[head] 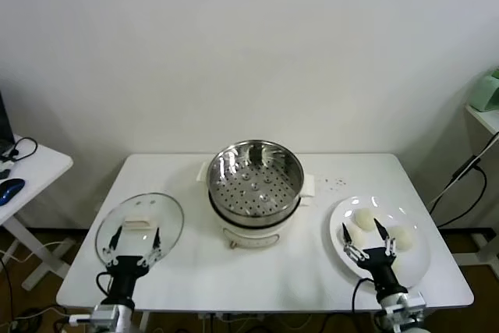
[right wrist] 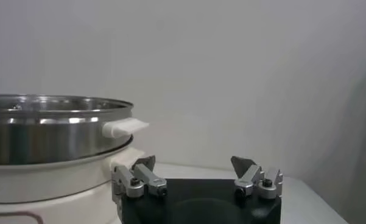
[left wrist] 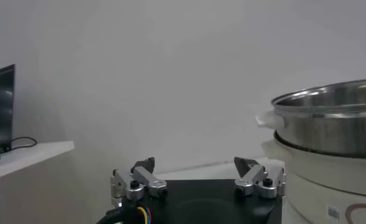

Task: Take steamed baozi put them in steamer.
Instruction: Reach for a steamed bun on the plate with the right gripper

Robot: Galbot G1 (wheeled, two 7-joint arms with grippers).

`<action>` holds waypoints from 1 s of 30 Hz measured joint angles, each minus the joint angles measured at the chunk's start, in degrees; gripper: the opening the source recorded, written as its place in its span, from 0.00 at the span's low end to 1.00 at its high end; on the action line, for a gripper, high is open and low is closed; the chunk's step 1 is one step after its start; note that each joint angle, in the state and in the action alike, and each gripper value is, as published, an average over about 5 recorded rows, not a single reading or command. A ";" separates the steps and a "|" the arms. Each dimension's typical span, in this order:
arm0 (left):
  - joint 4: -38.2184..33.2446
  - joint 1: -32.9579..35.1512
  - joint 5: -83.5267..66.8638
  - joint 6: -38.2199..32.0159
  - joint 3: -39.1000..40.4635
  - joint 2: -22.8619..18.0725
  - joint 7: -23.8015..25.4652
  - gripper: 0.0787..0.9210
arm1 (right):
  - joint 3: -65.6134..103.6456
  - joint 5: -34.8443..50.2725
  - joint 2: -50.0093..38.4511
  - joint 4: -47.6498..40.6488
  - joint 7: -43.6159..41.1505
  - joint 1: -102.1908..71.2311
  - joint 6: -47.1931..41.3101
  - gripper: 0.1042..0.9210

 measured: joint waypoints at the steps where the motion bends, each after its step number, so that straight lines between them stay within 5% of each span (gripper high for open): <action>1: -0.01 -0.01 0.05 0.00 0.06 0.00 -0.08 0.88 | 0.08 -0.10 -0.71 -0.21 -0.58 0.37 -0.38 0.88; 19: -0.85 -0.99 0.24 0.75 1.95 0.91 -3.15 0.88 | -13.36 -9.43 -32.22 -19.47 -32.32 25.91 -3.75 0.88; 30: -0.69 -2.10 -1.65 0.99 2.59 1.71 -5.06 0.88 | -43.41 -15.19 -38.61 -33.16 -48.23 57.34 -3.56 0.88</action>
